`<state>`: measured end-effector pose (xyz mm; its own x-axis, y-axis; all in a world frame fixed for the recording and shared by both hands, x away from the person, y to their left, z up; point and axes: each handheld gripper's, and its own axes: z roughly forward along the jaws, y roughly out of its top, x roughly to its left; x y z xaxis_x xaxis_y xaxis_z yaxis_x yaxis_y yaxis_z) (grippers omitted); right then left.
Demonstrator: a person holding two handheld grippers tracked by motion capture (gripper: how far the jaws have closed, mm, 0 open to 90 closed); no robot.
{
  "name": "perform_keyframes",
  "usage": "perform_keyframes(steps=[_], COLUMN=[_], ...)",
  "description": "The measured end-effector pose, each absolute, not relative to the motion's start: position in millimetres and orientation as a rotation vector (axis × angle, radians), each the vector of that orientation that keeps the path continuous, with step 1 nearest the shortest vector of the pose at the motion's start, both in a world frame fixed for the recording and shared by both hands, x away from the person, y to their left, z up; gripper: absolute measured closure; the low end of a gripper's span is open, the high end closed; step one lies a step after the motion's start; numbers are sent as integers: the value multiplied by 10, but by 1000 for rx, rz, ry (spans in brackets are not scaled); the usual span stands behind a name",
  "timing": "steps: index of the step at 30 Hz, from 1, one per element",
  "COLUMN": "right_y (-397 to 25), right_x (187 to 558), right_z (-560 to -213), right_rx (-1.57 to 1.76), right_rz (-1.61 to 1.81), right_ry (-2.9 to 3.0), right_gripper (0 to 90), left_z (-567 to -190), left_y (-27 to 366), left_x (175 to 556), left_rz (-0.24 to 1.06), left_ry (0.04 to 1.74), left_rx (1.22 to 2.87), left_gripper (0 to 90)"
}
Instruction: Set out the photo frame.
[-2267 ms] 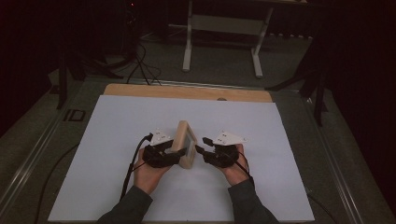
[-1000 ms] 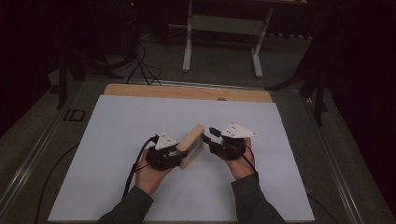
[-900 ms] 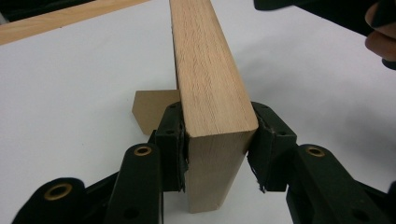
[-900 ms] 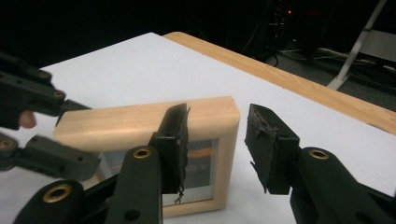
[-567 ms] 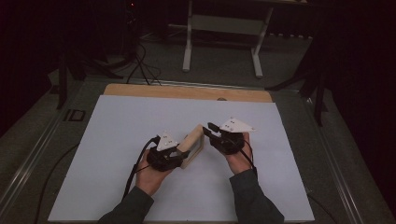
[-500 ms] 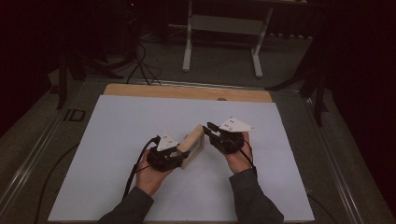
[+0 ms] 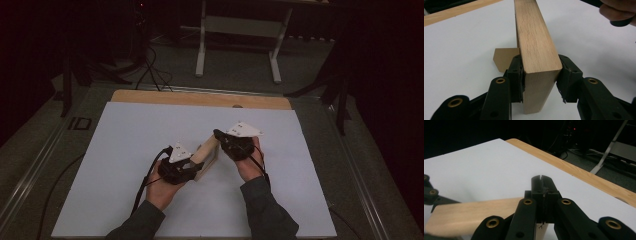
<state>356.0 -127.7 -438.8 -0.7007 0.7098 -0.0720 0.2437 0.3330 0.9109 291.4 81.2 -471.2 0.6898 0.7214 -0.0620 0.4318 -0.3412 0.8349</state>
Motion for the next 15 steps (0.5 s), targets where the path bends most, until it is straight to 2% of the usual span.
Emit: perform_keyframes(steps=[15], right_y=[-1116], right_x=[3728], right_z=[-4423], right_rx=[857], right_rz=[1287], right_ry=[2176], right_gripper=[898], left_z=[-4713], left_y=[801], left_x=[2903], left_rz=[406], left_ry=[882], left_rx=[1995], left_gripper=[601])
